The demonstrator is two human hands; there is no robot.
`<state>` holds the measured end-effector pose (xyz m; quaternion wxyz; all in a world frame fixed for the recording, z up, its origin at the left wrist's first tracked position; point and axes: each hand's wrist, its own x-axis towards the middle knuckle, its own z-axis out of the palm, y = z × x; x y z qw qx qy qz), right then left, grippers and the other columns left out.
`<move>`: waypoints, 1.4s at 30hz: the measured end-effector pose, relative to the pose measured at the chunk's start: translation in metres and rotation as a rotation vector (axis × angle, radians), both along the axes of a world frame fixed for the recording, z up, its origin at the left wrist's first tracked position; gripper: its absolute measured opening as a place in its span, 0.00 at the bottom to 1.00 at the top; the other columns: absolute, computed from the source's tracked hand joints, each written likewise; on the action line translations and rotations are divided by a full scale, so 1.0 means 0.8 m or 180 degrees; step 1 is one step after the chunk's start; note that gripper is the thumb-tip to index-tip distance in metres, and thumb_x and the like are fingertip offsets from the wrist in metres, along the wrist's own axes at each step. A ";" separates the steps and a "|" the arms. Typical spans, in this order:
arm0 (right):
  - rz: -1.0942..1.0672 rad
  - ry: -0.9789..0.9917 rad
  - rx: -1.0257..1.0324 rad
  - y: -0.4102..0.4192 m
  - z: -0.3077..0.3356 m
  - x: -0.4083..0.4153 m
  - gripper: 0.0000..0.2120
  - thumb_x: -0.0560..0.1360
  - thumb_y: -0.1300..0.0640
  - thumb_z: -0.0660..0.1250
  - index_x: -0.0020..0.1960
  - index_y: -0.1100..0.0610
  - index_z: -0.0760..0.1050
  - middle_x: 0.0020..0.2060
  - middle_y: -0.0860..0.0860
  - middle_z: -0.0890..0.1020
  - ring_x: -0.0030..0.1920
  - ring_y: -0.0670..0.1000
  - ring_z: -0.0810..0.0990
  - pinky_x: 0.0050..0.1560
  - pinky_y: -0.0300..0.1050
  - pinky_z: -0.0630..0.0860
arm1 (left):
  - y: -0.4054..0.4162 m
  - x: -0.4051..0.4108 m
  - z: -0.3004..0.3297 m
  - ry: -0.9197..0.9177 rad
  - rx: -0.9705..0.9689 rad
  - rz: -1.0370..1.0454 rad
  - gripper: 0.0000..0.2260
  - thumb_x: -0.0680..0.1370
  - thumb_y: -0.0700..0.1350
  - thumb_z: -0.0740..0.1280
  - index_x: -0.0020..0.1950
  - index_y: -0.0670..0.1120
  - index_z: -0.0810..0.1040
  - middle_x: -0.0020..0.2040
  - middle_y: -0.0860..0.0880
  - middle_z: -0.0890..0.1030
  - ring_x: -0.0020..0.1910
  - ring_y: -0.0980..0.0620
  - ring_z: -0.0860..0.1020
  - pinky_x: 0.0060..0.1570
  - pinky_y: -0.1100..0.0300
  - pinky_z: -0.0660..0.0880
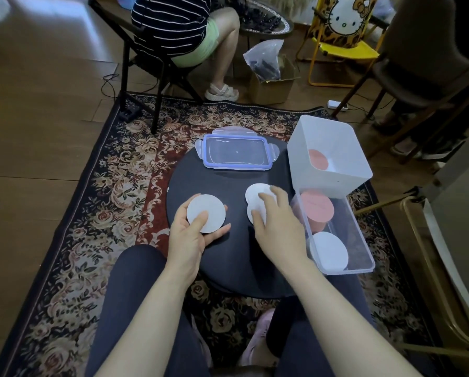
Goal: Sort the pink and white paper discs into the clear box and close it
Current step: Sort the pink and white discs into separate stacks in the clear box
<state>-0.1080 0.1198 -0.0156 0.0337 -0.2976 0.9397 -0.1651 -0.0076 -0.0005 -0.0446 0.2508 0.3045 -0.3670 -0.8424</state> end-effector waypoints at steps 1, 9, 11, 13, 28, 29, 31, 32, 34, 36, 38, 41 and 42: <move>0.0042 0.0160 0.0172 -0.006 0.000 -0.011 0.19 0.79 0.52 0.59 0.68 0.56 0.67 0.75 0.54 0.59 0.63 0.60 0.70 0.55 0.51 0.69 | 0.000 0.000 0.000 0.0009 0.0016 0.0006 0.14 0.81 0.32 0.57 0.63 0.45 0.71 0.61 0.40 0.75 0.56 0.38 0.81 0.51 0.40 0.79; 0.0301 -0.0173 0.0928 -0.013 -0.050 -0.017 0.32 0.80 0.38 0.45 0.78 0.53 0.43 0.78 0.54 0.41 0.77 0.57 0.41 0.75 0.55 0.45 | 0.001 0.001 -0.001 -0.0038 -0.0135 -0.0075 0.14 0.81 0.33 0.58 0.64 0.44 0.72 0.62 0.41 0.76 0.57 0.41 0.81 0.51 0.41 0.79; 0.0369 -0.0119 0.0796 -0.004 -0.055 -0.001 0.35 0.76 0.35 0.37 0.78 0.51 0.42 0.78 0.53 0.40 0.77 0.56 0.39 0.75 0.55 0.41 | 0.001 0.001 -0.001 -0.0040 -0.0145 -0.0092 0.14 0.81 0.33 0.58 0.64 0.43 0.71 0.62 0.41 0.76 0.57 0.41 0.81 0.50 0.41 0.80; 0.0429 -0.0118 0.0646 0.006 -0.059 0.017 0.38 0.73 0.34 0.34 0.78 0.50 0.42 0.78 0.52 0.40 0.77 0.55 0.38 0.75 0.55 0.39 | 0.001 0.001 -0.002 -0.0028 -0.0157 -0.0105 0.14 0.81 0.33 0.57 0.66 0.42 0.70 0.63 0.39 0.76 0.57 0.41 0.81 0.51 0.41 0.80; -0.0166 0.0120 0.0124 0.050 -0.033 0.063 0.28 0.72 0.45 0.69 0.67 0.55 0.69 0.58 0.51 0.77 0.53 0.56 0.74 0.48 0.50 0.74 | 0.003 0.003 -0.001 -0.0117 -0.0314 -0.0317 0.19 0.81 0.30 0.54 0.68 0.44 0.69 0.62 0.39 0.76 0.53 0.39 0.82 0.45 0.44 0.81; -0.0253 0.0031 0.0059 0.051 -0.032 0.064 0.27 0.72 0.45 0.70 0.67 0.55 0.70 0.55 0.51 0.76 0.52 0.56 0.73 0.47 0.49 0.73 | 0.003 0.003 -0.001 -0.0125 -0.0328 -0.0338 0.20 0.80 0.29 0.54 0.69 0.46 0.69 0.62 0.39 0.76 0.52 0.39 0.83 0.45 0.45 0.82; -0.0441 -0.0309 -0.0153 0.051 -0.029 0.064 0.28 0.73 0.47 0.69 0.69 0.53 0.67 0.54 0.50 0.72 0.54 0.54 0.72 0.49 0.48 0.73 | 0.004 0.003 0.000 -0.0129 -0.0385 -0.0397 0.23 0.80 0.29 0.54 0.69 0.50 0.69 0.63 0.39 0.76 0.52 0.39 0.83 0.44 0.48 0.82; -0.0529 -0.0516 -0.0304 0.050 -0.027 0.065 0.27 0.74 0.48 0.69 0.70 0.52 0.65 0.55 0.49 0.70 0.55 0.53 0.72 0.49 0.47 0.73 | 0.004 0.003 -0.001 -0.0113 -0.0412 -0.0429 0.24 0.80 0.29 0.55 0.69 0.51 0.69 0.64 0.39 0.76 0.51 0.39 0.83 0.43 0.50 0.82; -0.0654 -0.0810 -0.0651 0.047 -0.023 0.067 0.23 0.76 0.53 0.67 0.69 0.51 0.65 0.57 0.47 0.68 0.55 0.51 0.73 0.50 0.48 0.73 | 0.004 0.005 -0.002 -0.0072 -0.0438 -0.0478 0.24 0.80 0.28 0.57 0.69 0.52 0.70 0.64 0.38 0.75 0.52 0.38 0.83 0.42 0.52 0.81; -0.0707 -0.0981 -0.1003 0.045 -0.022 0.066 0.16 0.77 0.58 0.64 0.63 0.50 0.68 0.57 0.45 0.70 0.52 0.50 0.74 0.48 0.46 0.70 | 0.003 0.005 -0.002 -0.0052 -0.0434 -0.0500 0.25 0.79 0.28 0.57 0.69 0.52 0.70 0.64 0.38 0.76 0.52 0.38 0.83 0.42 0.52 0.81; -0.0845 -0.1188 -0.1364 0.045 -0.021 0.064 0.09 0.77 0.61 0.61 0.54 0.49 0.70 0.52 0.44 0.75 0.49 0.48 0.75 0.45 0.42 0.68 | 0.003 0.005 -0.003 -0.0040 -0.0405 -0.0498 0.26 0.78 0.27 0.58 0.69 0.51 0.70 0.63 0.38 0.76 0.51 0.38 0.83 0.42 0.51 0.81; -0.1172 -0.1541 -0.1770 0.047 -0.021 0.060 0.04 0.78 0.60 0.61 0.45 0.52 0.70 0.39 0.48 0.79 0.41 0.48 0.77 0.39 0.40 0.69 | 0.004 0.005 -0.003 -0.0018 -0.0370 -0.0489 0.27 0.78 0.25 0.57 0.69 0.51 0.70 0.61 0.38 0.77 0.51 0.38 0.83 0.43 0.50 0.82; -0.1225 -0.1703 -0.1915 0.047 -0.020 0.059 0.04 0.78 0.59 0.61 0.44 0.52 0.71 0.35 0.49 0.80 0.35 0.46 0.76 0.37 0.41 0.68 | 0.003 0.004 -0.004 -0.0020 -0.0367 -0.0496 0.27 0.77 0.25 0.57 0.69 0.51 0.70 0.61 0.39 0.77 0.52 0.38 0.83 0.44 0.49 0.82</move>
